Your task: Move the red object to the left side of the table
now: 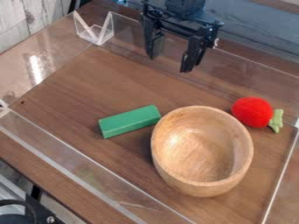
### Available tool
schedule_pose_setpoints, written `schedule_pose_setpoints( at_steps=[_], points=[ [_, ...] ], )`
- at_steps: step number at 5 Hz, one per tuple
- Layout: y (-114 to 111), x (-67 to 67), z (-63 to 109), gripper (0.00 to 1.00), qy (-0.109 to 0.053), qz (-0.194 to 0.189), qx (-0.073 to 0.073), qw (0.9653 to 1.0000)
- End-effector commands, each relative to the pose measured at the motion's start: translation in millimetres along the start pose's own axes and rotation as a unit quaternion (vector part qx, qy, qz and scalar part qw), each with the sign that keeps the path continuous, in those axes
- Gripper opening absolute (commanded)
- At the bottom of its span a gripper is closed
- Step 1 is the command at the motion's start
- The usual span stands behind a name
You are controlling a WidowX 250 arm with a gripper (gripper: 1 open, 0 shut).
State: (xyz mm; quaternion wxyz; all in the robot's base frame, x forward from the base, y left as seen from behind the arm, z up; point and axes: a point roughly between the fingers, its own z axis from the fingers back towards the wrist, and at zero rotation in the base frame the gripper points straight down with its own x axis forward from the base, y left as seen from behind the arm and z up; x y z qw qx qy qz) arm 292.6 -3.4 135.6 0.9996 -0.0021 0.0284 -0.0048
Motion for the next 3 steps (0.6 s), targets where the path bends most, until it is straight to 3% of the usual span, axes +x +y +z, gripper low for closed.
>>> schedule_pose_setpoints(
  at_steps=[1, 2, 3],
  points=[
    [-22, 8.1, 2.4, 1.0, 0.002, -0.051, 0.008, 0.9987],
    [-54, 19.4, 6.7, 1.0, -0.002, -0.12, 0.018, 0.9926],
    [-95, 30.0, -3.3, 1.0, -0.012, -0.243, 0.026, 0.9697]
  ],
)
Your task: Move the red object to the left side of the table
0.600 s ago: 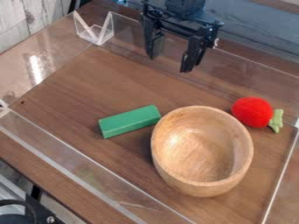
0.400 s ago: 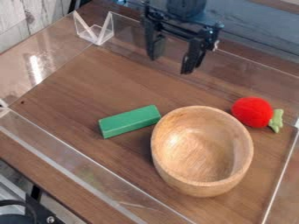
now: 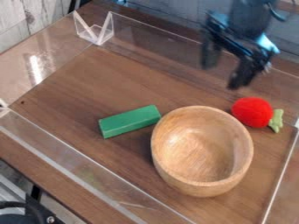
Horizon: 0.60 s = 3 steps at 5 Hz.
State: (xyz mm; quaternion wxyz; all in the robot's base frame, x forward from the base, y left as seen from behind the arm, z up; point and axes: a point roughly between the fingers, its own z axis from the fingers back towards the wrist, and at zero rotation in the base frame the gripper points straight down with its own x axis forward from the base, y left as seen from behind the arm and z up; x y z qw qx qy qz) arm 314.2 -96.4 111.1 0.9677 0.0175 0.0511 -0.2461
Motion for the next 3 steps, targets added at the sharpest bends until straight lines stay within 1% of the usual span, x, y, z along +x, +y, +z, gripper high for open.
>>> schedule_pose_setpoints(
  at_steps=[1, 2, 3],
  points=[
    [-23, 21.9, 11.4, 1.0, -0.039, -0.083, 0.02, 0.9956],
    [-36, 21.8, 2.5, 1.0, -0.046, -0.082, 0.022, 0.9953],
    [-42, 15.0, -5.5, 1.0, -0.047, -0.081, 0.026, 0.9953]
  ],
)
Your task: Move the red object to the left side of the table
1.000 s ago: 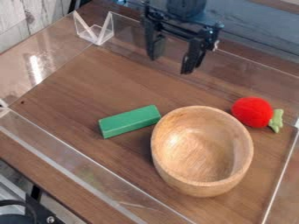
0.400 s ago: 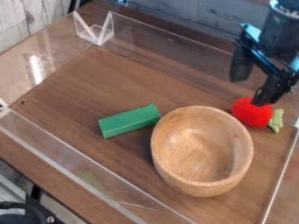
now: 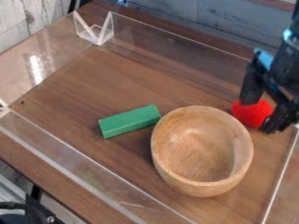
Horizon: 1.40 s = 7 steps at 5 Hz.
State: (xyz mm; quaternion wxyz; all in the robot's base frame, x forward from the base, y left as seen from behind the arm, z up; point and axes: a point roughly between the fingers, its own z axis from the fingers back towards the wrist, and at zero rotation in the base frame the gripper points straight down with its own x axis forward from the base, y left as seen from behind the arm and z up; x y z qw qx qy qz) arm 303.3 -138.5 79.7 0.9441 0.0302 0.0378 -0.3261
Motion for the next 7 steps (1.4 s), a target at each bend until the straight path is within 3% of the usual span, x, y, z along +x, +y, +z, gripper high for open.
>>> schedule_pose_setpoints(
  at_steps=[1, 2, 4, 7],
  points=[
    [4, -2.8, 14.2, 1.0, -0.04, -0.018, 0.018, 0.9989],
    [7, -5.0, 6.3, 1.0, -0.047, -0.028, 0.025, 0.9982],
    [-1, -11.4, -5.5, 1.0, -0.051, -0.088, 0.044, 0.9938],
    [38, 20.7, -11.2, 1.0, -0.038, -0.088, 0.074, 0.9926]
  ],
)
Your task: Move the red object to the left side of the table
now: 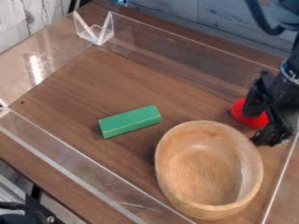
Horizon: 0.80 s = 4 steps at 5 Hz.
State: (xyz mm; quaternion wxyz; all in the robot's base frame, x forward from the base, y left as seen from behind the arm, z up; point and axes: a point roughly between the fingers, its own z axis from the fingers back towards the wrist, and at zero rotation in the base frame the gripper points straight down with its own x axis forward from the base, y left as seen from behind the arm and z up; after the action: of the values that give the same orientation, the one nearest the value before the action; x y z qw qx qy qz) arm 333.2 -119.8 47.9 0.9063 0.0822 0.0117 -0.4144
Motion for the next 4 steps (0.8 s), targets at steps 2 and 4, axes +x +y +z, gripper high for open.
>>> schedule_pose_setpoints(
  at_steps=[2, 4],
  points=[
    [30, -5.4, 15.3, 1.0, -0.014, 0.031, 0.018, 0.9993],
    [41, -4.1, 33.3, 1.0, -0.012, 0.074, 0.022, 0.9969]
  ],
)
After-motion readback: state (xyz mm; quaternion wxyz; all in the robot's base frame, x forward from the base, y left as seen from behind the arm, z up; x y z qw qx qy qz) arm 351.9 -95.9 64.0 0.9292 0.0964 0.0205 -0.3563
